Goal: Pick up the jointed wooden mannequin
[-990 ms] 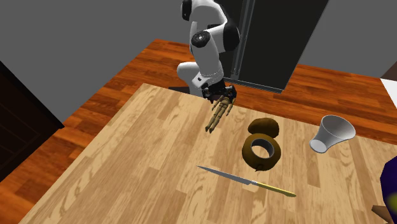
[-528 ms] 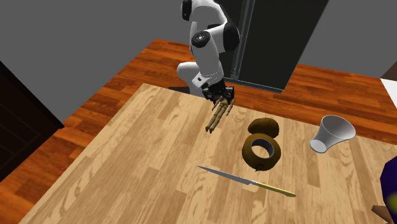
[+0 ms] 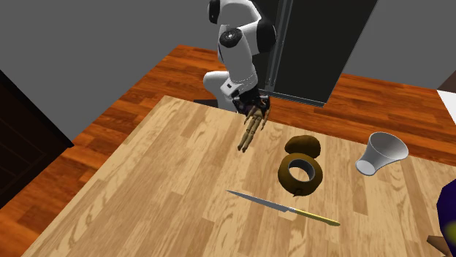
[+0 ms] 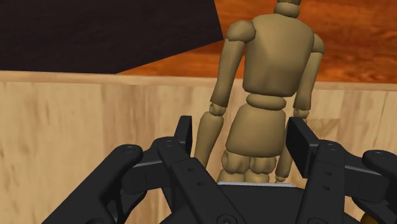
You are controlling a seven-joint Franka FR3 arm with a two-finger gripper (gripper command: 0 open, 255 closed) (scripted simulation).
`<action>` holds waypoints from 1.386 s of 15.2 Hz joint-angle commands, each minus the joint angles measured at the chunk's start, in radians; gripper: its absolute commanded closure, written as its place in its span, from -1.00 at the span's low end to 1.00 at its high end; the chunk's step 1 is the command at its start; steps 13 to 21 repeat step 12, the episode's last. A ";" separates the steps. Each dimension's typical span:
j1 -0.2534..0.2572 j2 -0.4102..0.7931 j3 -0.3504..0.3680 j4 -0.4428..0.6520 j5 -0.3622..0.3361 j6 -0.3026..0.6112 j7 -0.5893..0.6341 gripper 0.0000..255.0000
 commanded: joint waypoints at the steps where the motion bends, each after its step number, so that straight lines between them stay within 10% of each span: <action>1: 0.000 0.005 -0.003 0.027 -0.003 -0.021 0.007 1.00; 21: -0.001 0.029 -0.017 0.162 -0.015 -0.127 0.041 1.00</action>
